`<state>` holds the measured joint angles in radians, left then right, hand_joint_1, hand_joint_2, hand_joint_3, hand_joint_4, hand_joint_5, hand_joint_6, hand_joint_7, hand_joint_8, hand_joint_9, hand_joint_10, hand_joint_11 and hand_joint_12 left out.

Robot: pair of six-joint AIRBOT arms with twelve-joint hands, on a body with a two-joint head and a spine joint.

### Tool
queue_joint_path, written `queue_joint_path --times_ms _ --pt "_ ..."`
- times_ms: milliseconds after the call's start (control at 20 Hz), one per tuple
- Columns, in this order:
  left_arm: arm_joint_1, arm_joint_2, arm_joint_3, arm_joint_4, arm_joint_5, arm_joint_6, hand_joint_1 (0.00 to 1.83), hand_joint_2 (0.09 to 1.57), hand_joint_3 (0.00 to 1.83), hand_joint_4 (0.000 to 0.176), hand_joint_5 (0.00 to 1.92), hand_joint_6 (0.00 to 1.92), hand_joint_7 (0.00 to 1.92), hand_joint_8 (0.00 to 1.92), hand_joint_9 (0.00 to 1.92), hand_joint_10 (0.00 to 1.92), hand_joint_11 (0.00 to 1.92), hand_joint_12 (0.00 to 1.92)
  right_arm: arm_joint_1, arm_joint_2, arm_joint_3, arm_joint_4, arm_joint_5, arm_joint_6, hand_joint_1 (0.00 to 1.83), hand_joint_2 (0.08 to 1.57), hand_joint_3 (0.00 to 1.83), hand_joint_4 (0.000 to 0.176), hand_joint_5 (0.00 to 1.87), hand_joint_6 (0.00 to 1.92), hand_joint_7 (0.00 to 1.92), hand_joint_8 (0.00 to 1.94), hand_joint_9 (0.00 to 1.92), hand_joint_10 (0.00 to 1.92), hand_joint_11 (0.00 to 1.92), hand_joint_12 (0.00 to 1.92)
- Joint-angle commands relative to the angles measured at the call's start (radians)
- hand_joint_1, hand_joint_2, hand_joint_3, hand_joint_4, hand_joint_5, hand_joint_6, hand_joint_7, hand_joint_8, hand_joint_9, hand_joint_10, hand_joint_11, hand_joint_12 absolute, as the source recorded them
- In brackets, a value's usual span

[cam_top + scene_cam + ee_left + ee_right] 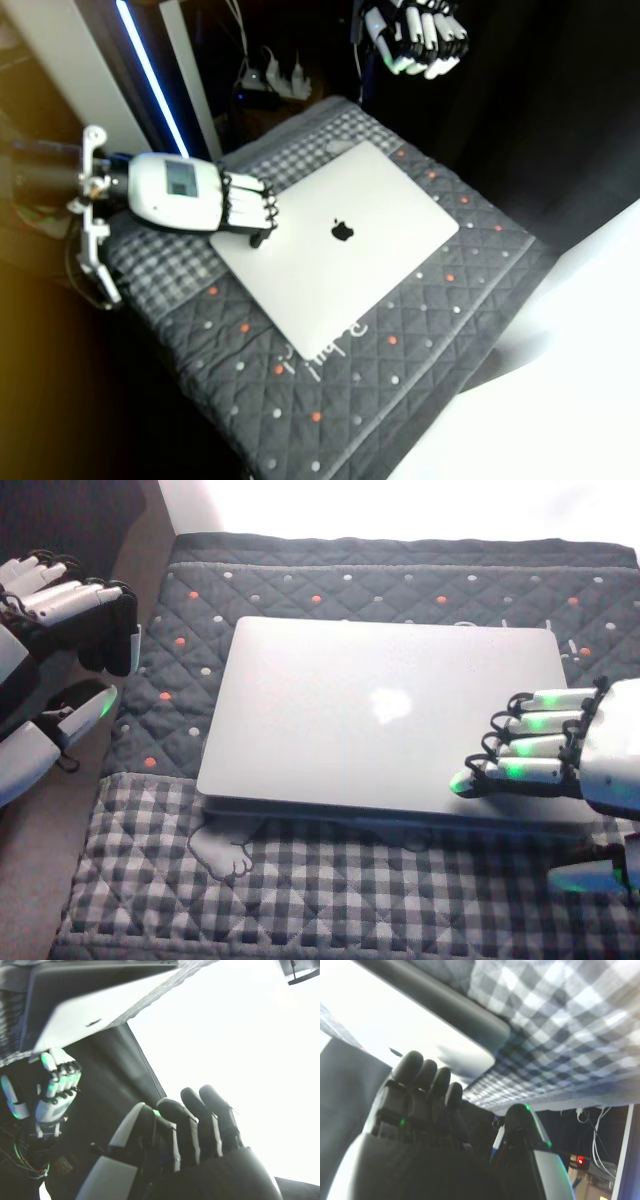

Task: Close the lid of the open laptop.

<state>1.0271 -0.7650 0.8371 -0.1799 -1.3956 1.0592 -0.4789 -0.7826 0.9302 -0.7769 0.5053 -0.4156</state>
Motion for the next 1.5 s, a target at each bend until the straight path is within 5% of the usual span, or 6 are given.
queue_joint_path --times_ms 0,400,600,1000,1100,1450 --pt "-0.009 0.000 0.002 0.000 -0.128 0.003 0.88 1.51 0.00 0.033 0.34 1.91 0.35 1.91 0.10 1.63 0.06 1.82 0.002 0.004 0.001 0.021 0.073 0.005 0.38 1.30 0.00 0.000 0.04 0.27 0.25 0.08 0.13 0.62 0.00 1.54" --pt "-0.010 -0.003 0.005 -0.003 -0.130 0.003 0.88 1.51 0.00 0.028 0.32 1.91 0.37 1.92 0.09 1.62 0.01 1.84 0.002 0.021 0.002 0.032 0.091 0.013 0.50 1.30 0.00 0.000 0.24 0.04 0.41 0.01 0.34 0.32 0.03 1.55" --pt "-0.010 -0.003 0.008 -0.006 -0.133 0.003 0.89 1.51 0.00 0.026 0.31 1.92 0.38 1.91 0.11 1.61 0.02 1.82 0.002 0.049 -0.009 0.149 0.150 -0.090 0.33 1.39 0.00 0.053 0.01 0.00 0.02 0.01 0.01 0.03 0.00 0.11" --pt "-0.009 0.001 0.019 -0.036 -0.178 0.002 0.91 1.48 0.00 0.000 0.04 1.21 0.12 1.13 0.06 1.27 0.00 1.58 0.001 0.088 -0.025 0.430 0.268 -0.317 0.35 1.39 0.00 0.048 0.00 0.00 0.00 0.00 0.00 0.00 0.00 0.01" --pt "-0.013 0.001 0.026 -0.046 -0.194 0.002 0.80 1.45 0.00 0.004 0.02 0.43 0.15 0.37 0.07 0.74 0.00 1.04 -0.004 0.111 -0.049 0.519 0.330 -0.419 0.38 1.46 0.04 0.004 0.00 0.00 0.00 0.00 0.00 0.00 0.00 0.00" --pt "-0.035 0.004 0.058 -0.067 -0.235 -0.045 0.40 1.40 0.00 0.150 0.00 0.00 0.00 0.00 0.00 0.00 0.00 0.00 -0.102 0.146 -0.045 0.682 0.526 -0.452 0.40 1.43 0.01 0.045 0.00 0.00 0.00 0.00 0.00 0.00 0.00 0.00"
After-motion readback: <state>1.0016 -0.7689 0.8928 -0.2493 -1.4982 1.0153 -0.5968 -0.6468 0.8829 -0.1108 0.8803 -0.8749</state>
